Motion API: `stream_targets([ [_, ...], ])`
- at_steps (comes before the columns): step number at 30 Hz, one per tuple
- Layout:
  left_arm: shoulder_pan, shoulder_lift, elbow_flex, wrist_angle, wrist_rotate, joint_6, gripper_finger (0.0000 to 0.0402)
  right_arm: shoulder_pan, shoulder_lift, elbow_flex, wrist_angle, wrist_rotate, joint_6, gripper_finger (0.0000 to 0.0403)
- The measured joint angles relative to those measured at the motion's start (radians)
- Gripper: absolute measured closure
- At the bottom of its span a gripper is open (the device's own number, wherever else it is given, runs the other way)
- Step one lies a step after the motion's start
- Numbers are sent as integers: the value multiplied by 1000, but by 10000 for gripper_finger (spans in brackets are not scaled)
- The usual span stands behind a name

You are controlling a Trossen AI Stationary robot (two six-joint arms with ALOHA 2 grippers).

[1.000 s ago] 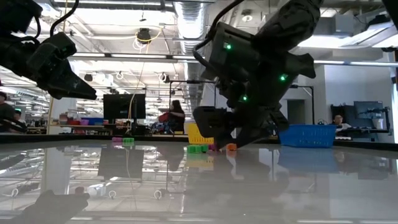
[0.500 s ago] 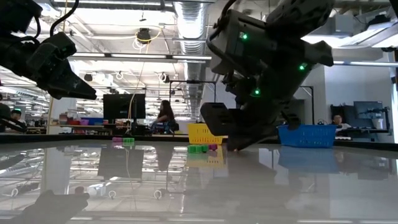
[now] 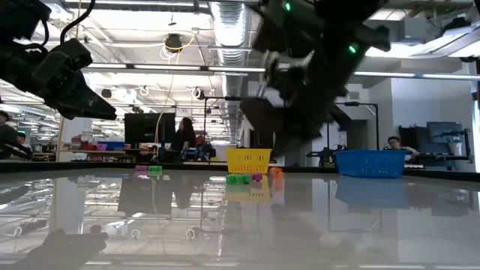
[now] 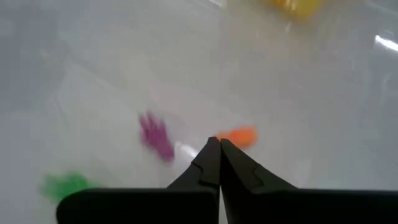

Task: Sort Halloween decoration
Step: Put the orange skeleton toy into the yellow bin

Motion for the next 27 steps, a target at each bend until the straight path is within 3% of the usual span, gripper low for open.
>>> stream_targets([
  [5,0,0,0,0,0,0,233,-99,-117,0,31,3,-202,379],
  [8,0,0,0,0,0,0,233,-193,-180,2,98,-65,-336,384],
  [13,0,0,0,0,0,0,233,-352,-197,2,152,-429,-456,357],
  [16,0,0,0,0,0,0,233,-374,-167,2,135,-640,-521,324],
  [18,0,0,0,0,1,0,233,-359,-144,1,108,-720,-616,302],
  [27,0,0,0,0,1,0,233,-278,-132,0,30,-744,-1029,221],
])
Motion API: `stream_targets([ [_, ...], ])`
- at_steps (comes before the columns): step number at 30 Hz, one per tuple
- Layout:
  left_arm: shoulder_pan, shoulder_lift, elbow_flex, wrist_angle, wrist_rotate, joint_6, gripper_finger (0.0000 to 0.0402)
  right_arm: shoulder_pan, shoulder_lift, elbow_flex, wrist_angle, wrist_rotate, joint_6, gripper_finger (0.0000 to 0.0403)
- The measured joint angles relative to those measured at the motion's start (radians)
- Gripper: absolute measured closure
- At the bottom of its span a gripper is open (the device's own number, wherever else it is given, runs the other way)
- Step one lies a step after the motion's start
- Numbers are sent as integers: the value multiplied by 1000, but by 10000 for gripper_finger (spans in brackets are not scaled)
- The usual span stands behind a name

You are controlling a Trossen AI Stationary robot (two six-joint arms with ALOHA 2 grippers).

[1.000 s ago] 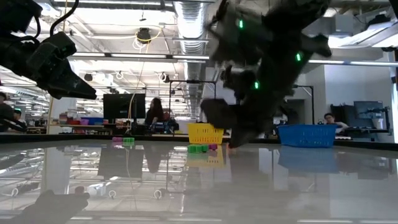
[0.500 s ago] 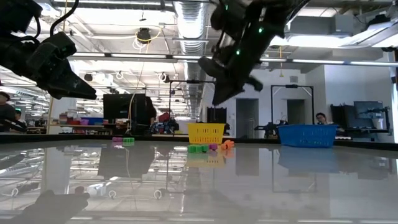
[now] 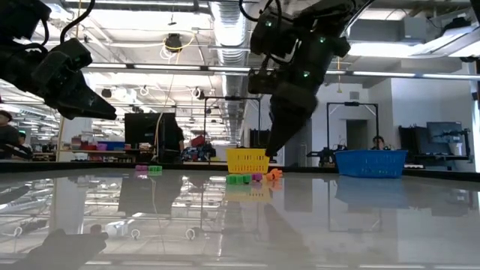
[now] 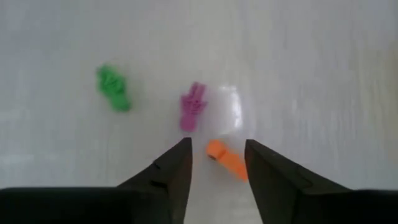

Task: Sort Halloween decoration
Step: Put the orange skeleton toy into the yellow bin

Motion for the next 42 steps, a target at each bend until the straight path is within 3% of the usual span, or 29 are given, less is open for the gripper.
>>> stream_targets([
  [7,0,0,0,0,0,0,233,19,9,0,-69,2,-288,200],
  [19,0,0,0,0,0,0,233,-6,6,2,-29,26,-381,203],
  [22,0,0,0,0,0,0,233,-18,7,1,-1,-13,-387,203],
  [31,0,0,0,0,-2,0,233,-27,131,15,4,-10,-470,205],
  [36,0,0,0,1,0,0,233,-25,125,30,-28,-1,-478,235],
  [42,0,0,0,0,-1,0,233,-32,105,92,-183,8,-482,319],
])
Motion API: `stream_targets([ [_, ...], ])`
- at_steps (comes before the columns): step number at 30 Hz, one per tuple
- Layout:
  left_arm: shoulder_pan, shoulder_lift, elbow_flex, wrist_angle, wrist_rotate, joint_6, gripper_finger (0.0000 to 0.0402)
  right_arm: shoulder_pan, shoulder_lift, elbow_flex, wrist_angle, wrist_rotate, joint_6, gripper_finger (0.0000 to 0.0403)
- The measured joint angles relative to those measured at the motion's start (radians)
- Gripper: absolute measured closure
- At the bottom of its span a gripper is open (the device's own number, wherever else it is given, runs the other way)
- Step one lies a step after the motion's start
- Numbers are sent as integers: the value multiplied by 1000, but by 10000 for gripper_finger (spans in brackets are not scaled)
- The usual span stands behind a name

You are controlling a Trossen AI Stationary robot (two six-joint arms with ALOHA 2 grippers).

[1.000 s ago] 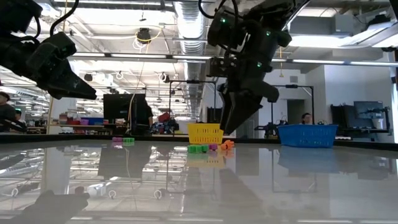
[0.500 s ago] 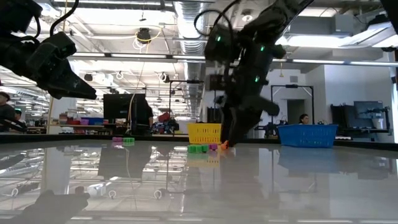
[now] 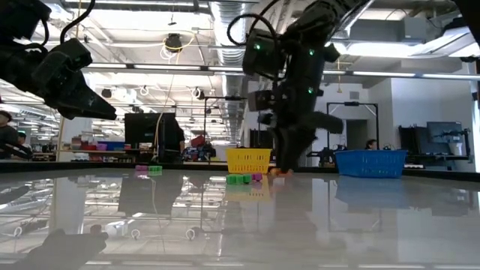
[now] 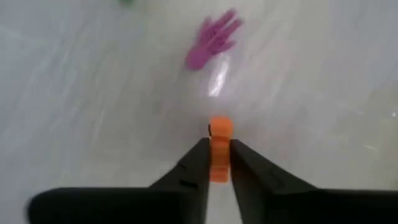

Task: Sort Halloween decoration
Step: Put the orange skeleton toy into the yellow bin, then put the green skeleton toy into the blue bin

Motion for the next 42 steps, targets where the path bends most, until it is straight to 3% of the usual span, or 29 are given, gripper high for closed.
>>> stream_targets([
  [6,0,0,0,0,-1,0,233,-26,-1,108,-39,-1,-11,386],
  [11,0,0,0,0,0,0,233,-65,-1,210,-14,8,-57,381],
  [18,0,0,0,0,0,0,233,-191,-2,261,171,82,-67,375],
  [23,0,0,0,0,0,0,233,-291,-1,261,198,81,26,378],
  [29,0,0,0,0,0,0,233,-360,-1,261,213,80,224,318],
  [38,0,0,0,0,0,0,233,-375,-2,261,212,69,389,204],
  [42,0,0,0,0,0,0,233,-330,-4,261,199,-119,561,179],
])
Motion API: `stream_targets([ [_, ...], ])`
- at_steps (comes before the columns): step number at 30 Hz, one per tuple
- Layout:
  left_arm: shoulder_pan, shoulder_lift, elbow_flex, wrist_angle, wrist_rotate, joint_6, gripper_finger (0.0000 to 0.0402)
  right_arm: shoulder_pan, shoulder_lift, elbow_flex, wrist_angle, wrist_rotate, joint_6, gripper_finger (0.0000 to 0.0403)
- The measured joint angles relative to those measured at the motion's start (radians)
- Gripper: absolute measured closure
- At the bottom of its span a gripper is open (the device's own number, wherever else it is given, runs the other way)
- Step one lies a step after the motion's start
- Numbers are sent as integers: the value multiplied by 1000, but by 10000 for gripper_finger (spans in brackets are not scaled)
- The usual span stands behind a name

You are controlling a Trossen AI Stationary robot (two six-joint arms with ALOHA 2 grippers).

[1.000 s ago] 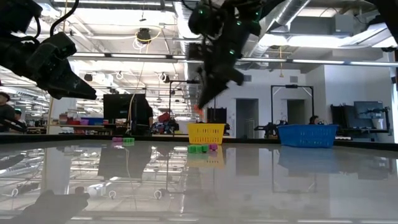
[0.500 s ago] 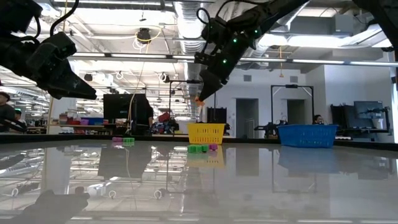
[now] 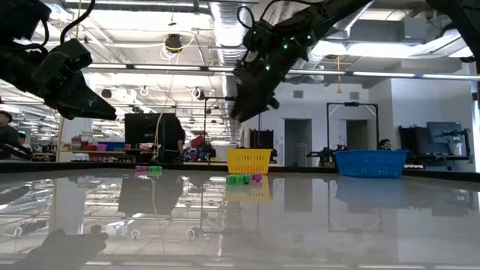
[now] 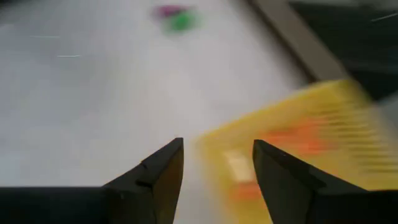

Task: Sort Halloween decoration
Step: Put the green skeleton toy into the blue bin

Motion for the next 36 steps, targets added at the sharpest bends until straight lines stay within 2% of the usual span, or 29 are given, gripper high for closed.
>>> stream_targets([
  [3,0,0,0,0,0,0,233,79,18,0,-5,-142,69,176],
  [8,0,0,0,0,0,0,233,292,94,-1,103,-136,124,179],
  [12,0,0,0,0,-1,0,233,477,200,0,411,-123,113,180],
  [16,0,0,0,0,0,0,233,621,323,10,787,-113,29,180],
  [19,0,0,0,0,0,0,233,691,417,76,931,-27,-65,180],
  [21,0,0,0,0,0,0,233,716,487,155,934,20,-134,180],
  [23,0,0,0,0,-1,0,233,725,562,252,902,17,-164,180],
  [29,0,0,0,0,-1,0,233,711,773,599,743,-152,-60,180],
  [33,0,0,0,0,-2,0,233,701,864,769,602,-173,-45,180],
  [36,0,0,0,1,-1,0,233,696,887,823,544,-172,-44,180],
])
